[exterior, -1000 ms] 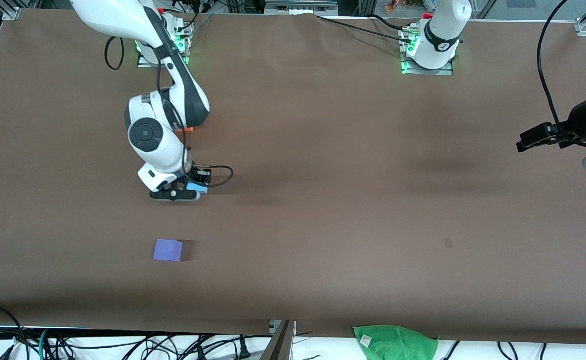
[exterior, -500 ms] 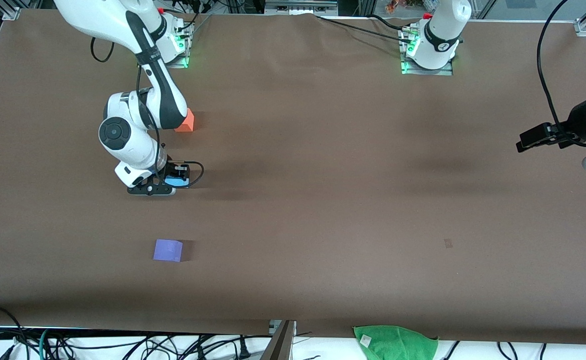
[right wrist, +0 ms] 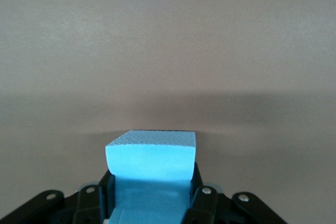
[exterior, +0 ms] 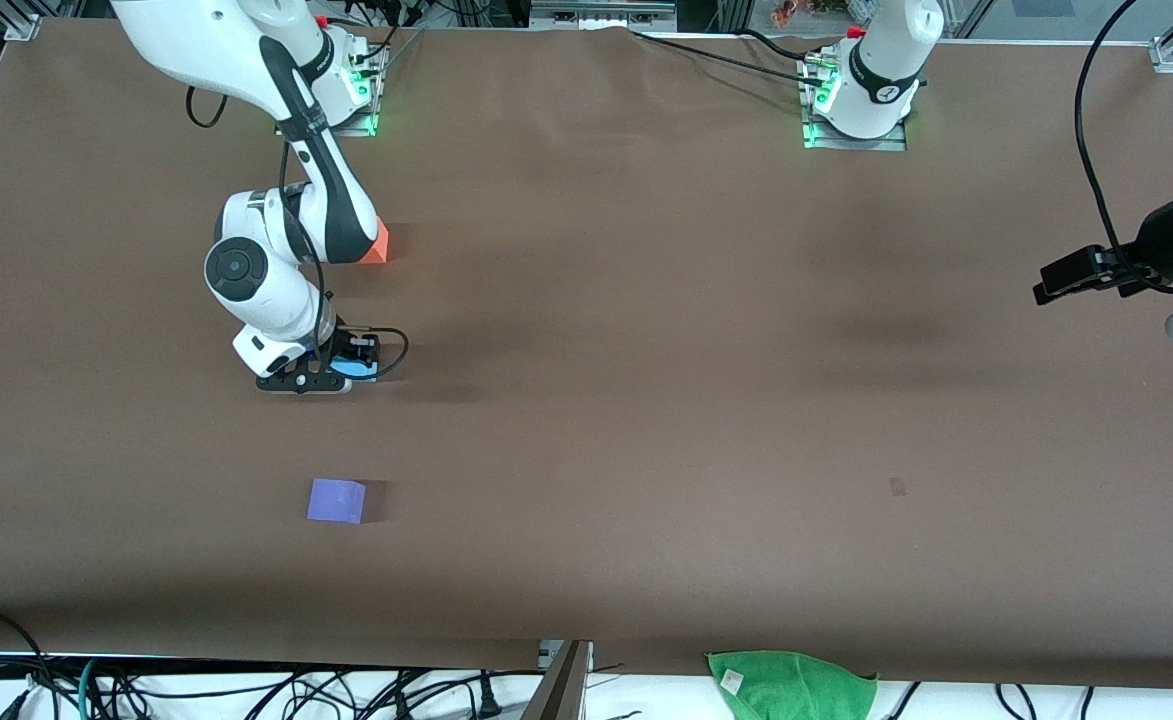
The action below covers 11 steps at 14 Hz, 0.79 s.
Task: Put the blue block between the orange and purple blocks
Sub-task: 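Lower the cube between the orange and purple cubes, open the right gripper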
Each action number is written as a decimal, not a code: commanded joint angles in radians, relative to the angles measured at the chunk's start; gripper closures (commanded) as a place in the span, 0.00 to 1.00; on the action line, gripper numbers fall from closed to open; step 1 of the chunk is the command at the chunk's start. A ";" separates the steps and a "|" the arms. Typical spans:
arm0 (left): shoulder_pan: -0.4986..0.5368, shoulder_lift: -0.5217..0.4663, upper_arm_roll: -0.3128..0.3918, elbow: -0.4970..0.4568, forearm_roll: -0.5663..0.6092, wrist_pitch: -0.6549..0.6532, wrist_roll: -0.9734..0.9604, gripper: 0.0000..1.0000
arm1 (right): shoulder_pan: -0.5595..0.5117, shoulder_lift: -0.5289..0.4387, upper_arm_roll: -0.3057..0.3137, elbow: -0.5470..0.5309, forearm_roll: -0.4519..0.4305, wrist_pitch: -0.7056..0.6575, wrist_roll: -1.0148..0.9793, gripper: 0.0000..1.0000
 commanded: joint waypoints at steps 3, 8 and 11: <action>0.007 0.017 -0.001 0.035 -0.008 -0.021 0.021 0.00 | -0.009 -0.023 0.007 -0.007 0.030 0.011 -0.025 0.00; 0.007 0.017 -0.003 0.035 -0.010 -0.021 0.021 0.00 | -0.009 -0.156 0.002 0.076 0.030 -0.191 -0.022 0.00; 0.007 0.017 -0.001 0.035 -0.011 -0.021 0.021 0.00 | -0.009 -0.200 -0.067 0.299 0.026 -0.519 -0.038 0.00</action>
